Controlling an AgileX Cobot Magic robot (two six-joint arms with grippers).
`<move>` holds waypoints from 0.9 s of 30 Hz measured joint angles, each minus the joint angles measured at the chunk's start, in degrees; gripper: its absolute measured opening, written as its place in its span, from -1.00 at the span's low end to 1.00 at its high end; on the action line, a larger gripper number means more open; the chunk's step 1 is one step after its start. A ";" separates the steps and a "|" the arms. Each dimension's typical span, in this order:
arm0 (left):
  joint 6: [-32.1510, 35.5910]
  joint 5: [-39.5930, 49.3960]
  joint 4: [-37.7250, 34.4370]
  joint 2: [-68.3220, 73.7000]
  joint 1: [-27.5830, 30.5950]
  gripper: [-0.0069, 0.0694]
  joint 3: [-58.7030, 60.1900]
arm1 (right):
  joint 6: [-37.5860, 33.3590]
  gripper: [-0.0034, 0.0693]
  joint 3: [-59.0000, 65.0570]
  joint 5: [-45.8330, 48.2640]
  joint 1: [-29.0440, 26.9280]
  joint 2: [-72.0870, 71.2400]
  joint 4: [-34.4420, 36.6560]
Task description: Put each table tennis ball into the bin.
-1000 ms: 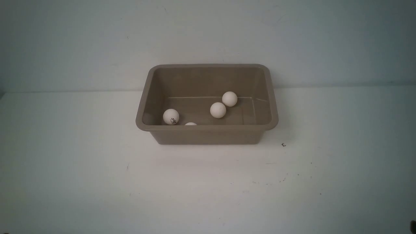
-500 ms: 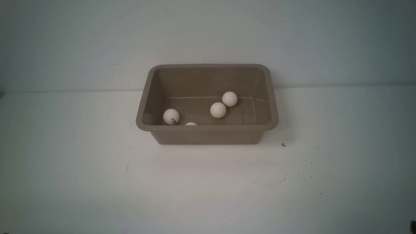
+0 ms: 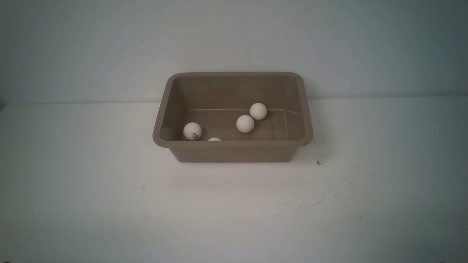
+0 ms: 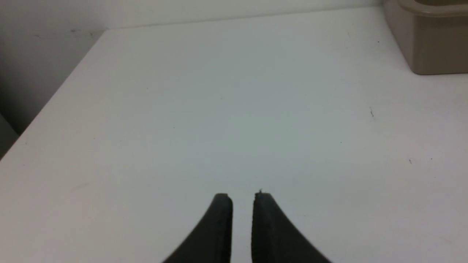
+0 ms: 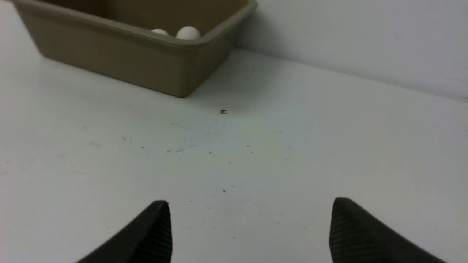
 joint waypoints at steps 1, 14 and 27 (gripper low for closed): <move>0.00 0.00 -0.05 0.00 0.00 -0.64 0.00 | 4.07 0.54 0.00 -0.17 0.00 0.00 -2.90; 0.00 -0.18 -0.11 0.00 0.00 -0.64 0.00 | 11.78 0.54 0.04 -0.63 0.00 0.00 -10.04; 0.00 -0.32 -0.11 0.00 0.00 -0.64 0.04 | 11.63 0.54 0.04 -0.75 0.00 0.00 -10.04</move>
